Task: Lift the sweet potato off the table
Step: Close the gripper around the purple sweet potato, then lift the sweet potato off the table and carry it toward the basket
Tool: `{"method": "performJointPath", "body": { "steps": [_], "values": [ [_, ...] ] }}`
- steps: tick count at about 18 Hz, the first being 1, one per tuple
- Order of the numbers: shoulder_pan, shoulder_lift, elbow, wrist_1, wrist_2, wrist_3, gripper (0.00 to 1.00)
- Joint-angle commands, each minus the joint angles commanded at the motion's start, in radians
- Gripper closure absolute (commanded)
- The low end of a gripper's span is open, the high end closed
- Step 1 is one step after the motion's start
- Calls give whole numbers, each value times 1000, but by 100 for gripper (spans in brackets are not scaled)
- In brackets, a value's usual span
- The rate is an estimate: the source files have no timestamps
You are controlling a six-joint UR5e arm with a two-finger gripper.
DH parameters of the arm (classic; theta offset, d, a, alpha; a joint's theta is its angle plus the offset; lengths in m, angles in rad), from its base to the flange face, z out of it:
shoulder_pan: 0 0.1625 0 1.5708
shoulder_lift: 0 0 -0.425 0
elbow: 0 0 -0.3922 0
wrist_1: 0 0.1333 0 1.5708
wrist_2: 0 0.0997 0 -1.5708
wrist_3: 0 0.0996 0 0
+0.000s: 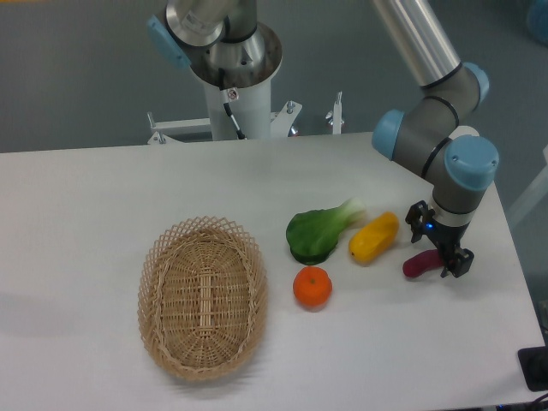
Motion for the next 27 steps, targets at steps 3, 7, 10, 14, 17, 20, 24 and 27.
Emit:
{"method": "performJointPath", "body": {
  "steps": [3,7,10,14,17,20,24,27],
  "values": [
    [0,0,5,0,-2,-5,50],
    [0,3,9,-2,0,-15,60],
    [0,5,12,-2,-2,-29,62],
    [3,26,35,-2,-15,-72,62],
    [-2,61,61,-5,-40,-172,62],
    [-38,81,86,-5,-77,-274,62],
    [-107,129,89,-5,-101,-408,62],
    [-152,167,89,-6,-130,-515,62]
  ]
}}
